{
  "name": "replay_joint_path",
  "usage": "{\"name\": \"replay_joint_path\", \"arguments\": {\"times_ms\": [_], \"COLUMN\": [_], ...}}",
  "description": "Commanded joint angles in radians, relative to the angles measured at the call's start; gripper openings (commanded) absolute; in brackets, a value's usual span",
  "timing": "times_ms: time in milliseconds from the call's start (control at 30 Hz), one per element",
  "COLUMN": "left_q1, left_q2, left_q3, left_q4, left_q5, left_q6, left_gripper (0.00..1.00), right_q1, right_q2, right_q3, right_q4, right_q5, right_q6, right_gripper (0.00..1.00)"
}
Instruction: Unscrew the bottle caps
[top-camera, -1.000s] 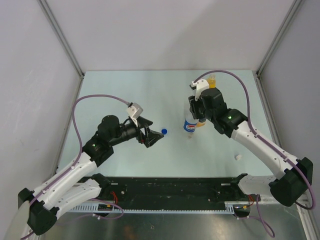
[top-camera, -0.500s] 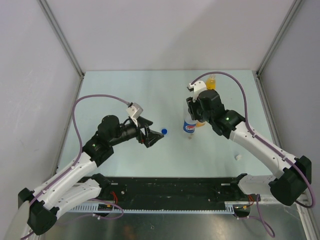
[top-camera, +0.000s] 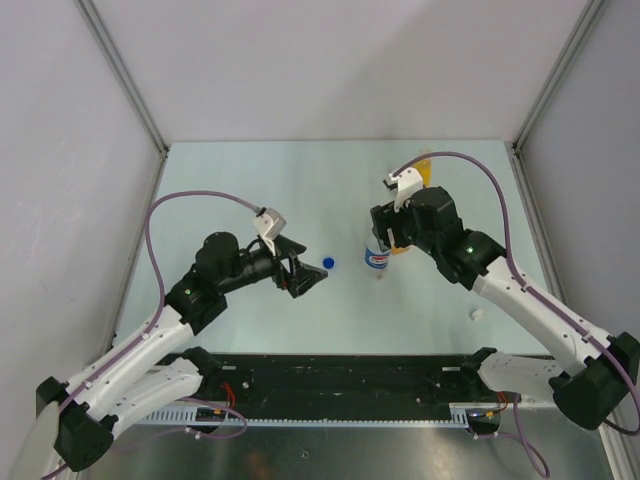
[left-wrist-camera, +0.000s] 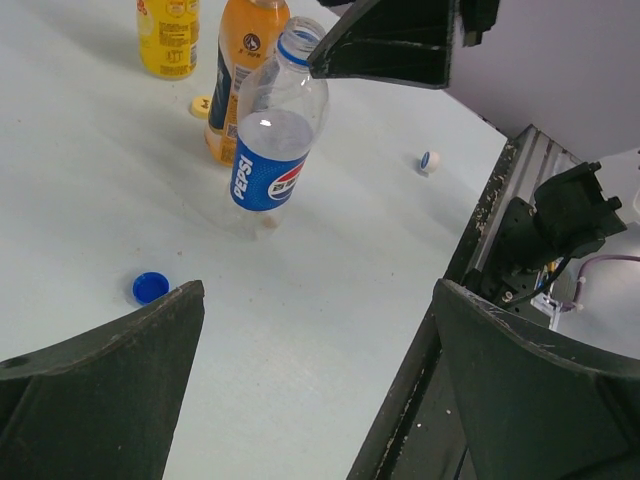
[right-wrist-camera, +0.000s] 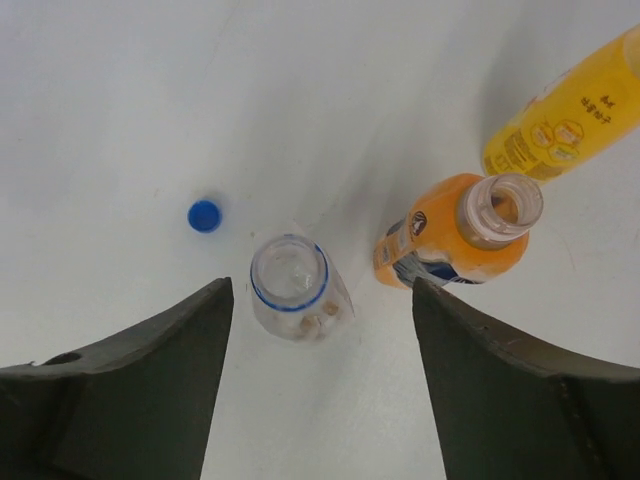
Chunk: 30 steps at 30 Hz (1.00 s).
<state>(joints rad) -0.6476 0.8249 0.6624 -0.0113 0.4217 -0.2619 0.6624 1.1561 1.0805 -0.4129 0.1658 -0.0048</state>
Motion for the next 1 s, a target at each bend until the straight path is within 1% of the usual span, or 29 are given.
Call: {"name": "replay_joint_path", "arguments": {"times_ms": [0, 100, 167, 300, 467, 600, 767, 967], "left_q1": [0.001, 0.0, 0.001, 0.0, 0.0, 0.001, 0.0, 0.001], "left_q2": [-0.023, -0.021, -0.02, -0.013, -0.003, 0.005, 0.02, 0.033], "left_q3": [-0.01, -0.012, -0.012, -0.012, -0.01, -0.009, 0.002, 0.018], "left_q4": [0.018, 0.018, 0.018, 0.018, 0.017, 0.018, 0.017, 0.018], "left_q5": [0.001, 0.002, 0.003, 0.002, -0.009, -0.05, -0.1, -0.166], "left_q6": [-0.01, -0.014, -0.018, -0.024, -0.033, -0.043, -0.05, -0.046], "left_gripper": [0.99, 1.0, 0.99, 0.99, 0.99, 0.99, 0.99, 0.99], "right_q1": [0.005, 0.004, 0.0, -0.032, -0.112, -0.174, -0.226, -0.28], "right_q2": [-0.074, -0.105, -0.122, -0.145, -0.153, -0.152, -0.154, -0.153], "right_q3": [0.003, 0.003, 0.004, 0.005, 0.005, 0.006, 0.005, 0.006], "right_q4": [0.025, 0.045, 0.063, 0.098, 0.133, 0.151, 0.172, 0.177], "right_q5": [-0.081, -0.127, -0.162, -0.251, -0.376, -0.447, -0.472, -0.423], "right_q6": [0.015, 0.05, 0.068, 0.106, 0.167, 0.206, 0.23, 0.254], "right_gripper": [0.84, 0.95, 0.98, 0.99, 0.99, 0.99, 0.99, 0.99]}}
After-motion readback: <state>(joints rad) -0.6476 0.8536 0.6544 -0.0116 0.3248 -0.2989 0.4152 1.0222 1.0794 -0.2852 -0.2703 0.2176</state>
